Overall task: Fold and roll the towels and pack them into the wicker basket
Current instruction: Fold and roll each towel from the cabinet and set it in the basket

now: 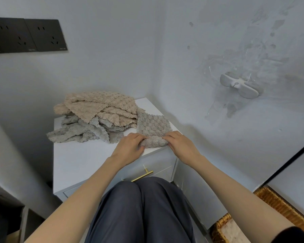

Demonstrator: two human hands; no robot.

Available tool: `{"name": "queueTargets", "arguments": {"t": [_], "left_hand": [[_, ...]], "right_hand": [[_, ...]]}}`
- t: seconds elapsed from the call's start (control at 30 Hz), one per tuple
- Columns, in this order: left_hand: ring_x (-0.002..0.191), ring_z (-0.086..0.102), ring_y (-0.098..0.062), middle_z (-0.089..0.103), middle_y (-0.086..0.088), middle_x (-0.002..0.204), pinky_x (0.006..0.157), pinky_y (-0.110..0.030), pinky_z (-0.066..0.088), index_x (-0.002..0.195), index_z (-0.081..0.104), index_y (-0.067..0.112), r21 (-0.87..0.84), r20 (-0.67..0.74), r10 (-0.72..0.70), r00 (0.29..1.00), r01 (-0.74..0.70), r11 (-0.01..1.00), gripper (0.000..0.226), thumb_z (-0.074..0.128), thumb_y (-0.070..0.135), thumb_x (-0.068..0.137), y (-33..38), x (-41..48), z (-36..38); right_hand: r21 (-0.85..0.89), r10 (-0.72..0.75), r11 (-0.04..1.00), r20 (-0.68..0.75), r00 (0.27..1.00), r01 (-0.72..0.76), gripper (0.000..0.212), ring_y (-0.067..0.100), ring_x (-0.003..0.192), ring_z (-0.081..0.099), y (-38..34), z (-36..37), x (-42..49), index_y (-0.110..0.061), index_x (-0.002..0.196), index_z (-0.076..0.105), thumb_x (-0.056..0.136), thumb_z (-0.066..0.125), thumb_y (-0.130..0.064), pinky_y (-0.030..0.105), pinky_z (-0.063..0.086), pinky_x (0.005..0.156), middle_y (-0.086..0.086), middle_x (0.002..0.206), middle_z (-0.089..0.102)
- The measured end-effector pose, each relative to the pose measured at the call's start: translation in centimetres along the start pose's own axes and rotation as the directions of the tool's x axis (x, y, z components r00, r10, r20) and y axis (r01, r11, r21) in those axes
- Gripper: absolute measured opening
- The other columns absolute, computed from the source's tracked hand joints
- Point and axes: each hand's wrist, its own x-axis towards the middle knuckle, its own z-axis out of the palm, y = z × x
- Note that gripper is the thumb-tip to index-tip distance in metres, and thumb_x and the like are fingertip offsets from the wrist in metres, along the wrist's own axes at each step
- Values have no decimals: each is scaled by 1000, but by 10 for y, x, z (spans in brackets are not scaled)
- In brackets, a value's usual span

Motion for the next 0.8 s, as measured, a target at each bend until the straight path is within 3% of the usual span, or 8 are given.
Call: {"name": "queueTargets", "arguments": {"t": [0.1, 0.2, 0.27, 0.37, 0.57, 0.7, 0.8], "left_hand": [[103, 54, -23, 63, -5, 107, 86, -33, 42, 119, 57, 11, -119, 31, -74, 997, 77, 990, 30, 49, 28, 96, 1, -2, -4], [85, 57, -22, 62, -6, 90, 75, -36, 44, 104, 58, 11, -281, 73, -145, 987, 160, 946, 24, 49, 32, 97, 0, -5, -8], [74, 55, -19, 61, -4, 83, 68, -34, 44, 96, 56, 14, -348, 89, -201, 976, 219, 911, 24, 48, 37, 98, -1, -7, -8], [57, 40, -15, 44, -1, 64, 54, -29, 29, 74, 42, 16, -364, 76, -276, 958, 285, 887, 34, 46, 40, 98, -1, -5, -6], [53, 34, -16, 34, 0, 58, 51, -31, 23, 65, 32, 16, -297, 51, -401, 915, 397, 868, 46, 40, 45, 99, 0, 8, -1], [50, 35, -16, 35, 1, 55, 49, -29, 23, 62, 33, 16, -240, 20, -468, 884, 458, 856, 50, 39, 50, 98, -2, 15, 5], [50, 39, -16, 39, 1, 54, 49, -28, 29, 61, 36, 16, -203, -1, -495, 869, 485, 851, 52, 40, 54, 96, -6, 19, 9]], "right_hand": [[180, 89, 978, 68, 994, -100, 27, 20, 105, 50, 0, -7, 2, -14, 121, 58, 99, 43, -14, 31, 40, 85, 1, 110, 61], [372, 184, 905, 95, 978, -206, 15, 18, 70, 49, 0, -13, 4, -14, 90, 58, 96, 44, -14, 33, 36, 65, 1, 71, 53], [445, 278, 841, 132, 952, -307, 13, 12, 63, 45, -2, -16, 6, -16, 85, 52, 96, 46, -19, 28, 34, 61, 1, 67, 50], [490, 399, 751, 197, 895, -443, 16, 6, 67, 47, -3, -13, 9, -16, 92, 54, 97, 47, -29, 14, 33, 56, -9, 72, 51], [515, 603, 630, 147, 784, -581, 35, 18, 81, 56, -10, -4, 16, -12, 111, 58, 92, 54, -41, 29, 39, 67, -4, 78, 60], [434, 674, 644, 66, 735, -630, 37, 22, 98, 52, -16, 5, 18, -19, 114, 52, 91, 50, -48, 30, 38, 65, 5, 88, 63], [344, 685, 688, -15, 729, -639, 31, 23, 99, 48, -23, 7, 18, -21, 111, 49, 93, 49, -46, 31, 40, 65, 5, 87, 62]]}}
